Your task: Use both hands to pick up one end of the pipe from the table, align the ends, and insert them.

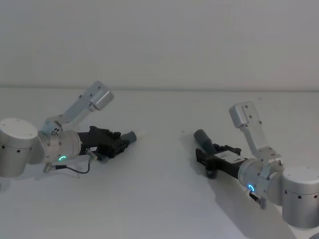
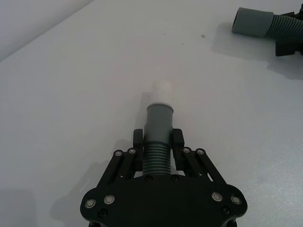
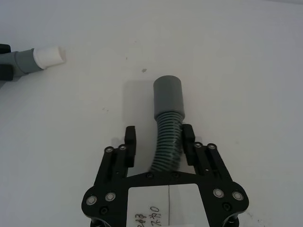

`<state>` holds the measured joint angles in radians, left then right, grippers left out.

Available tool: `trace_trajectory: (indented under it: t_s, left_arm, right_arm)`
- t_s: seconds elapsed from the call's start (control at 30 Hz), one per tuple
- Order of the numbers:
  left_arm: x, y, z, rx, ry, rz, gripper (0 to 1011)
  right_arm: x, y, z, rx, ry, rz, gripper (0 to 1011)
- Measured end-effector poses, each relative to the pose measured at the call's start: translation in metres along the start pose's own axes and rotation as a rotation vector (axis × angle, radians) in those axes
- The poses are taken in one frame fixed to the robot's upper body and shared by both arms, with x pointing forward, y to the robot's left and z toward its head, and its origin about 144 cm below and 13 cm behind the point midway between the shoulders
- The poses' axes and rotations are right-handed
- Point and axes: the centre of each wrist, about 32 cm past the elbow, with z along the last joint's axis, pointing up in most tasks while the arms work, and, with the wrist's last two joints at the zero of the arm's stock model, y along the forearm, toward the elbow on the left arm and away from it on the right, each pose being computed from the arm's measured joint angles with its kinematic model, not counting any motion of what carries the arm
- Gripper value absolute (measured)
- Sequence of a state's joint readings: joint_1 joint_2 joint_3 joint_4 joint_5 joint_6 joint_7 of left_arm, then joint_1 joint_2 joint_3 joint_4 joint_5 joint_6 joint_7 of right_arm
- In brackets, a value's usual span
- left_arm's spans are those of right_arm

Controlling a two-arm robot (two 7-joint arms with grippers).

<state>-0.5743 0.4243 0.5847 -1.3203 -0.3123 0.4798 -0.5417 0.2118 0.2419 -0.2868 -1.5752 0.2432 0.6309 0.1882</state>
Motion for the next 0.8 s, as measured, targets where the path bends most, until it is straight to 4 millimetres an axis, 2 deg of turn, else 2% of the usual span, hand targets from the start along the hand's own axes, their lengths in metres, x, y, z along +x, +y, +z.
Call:
trace_trajectory:
  t_s: [0.03,0.13,0.17,0.23,0.27,0.37,0.8]
  left_arm:
    - [0.0,0.0,0.0,0.0,0.0,0.0,347]
    - [0.0,0.0,0.0,0.0,0.0,0.0,347]
    - [0.0,0.0,0.0,0.0,0.0,0.0,347]
    - [0.0,0.0,0.0,0.0,0.0,0.0,347]
    - [0.0,0.0,0.0,0.0,0.0,0.0,347]
    - [0.0,0.0,0.0,0.0,0.0,0.0,347]
    - [0.0,0.0,0.0,0.0,0.0,0.0,347]
  right_arm:
    - [0.0,0.0,0.0,0.0,0.0,0.0,553]
    - [0.0,0.0001,-0.0001,0.0,0.0,0.0,472]
    - [0.0,0.0001,-0.0001,-0.001,0.001,0.0,411]
    - [0.0,0.0001,-0.0001,-0.001,0.001,0.001,372]
    - [0.0001,0.0001,-0.0001,-0.001,0.001,0.001,315]
    - [0.0001,0.0001,0.0,-0.001,0.001,0.001,264]
    - [0.0,0.0001,-0.0001,-0.001,0.001,0.001,264]
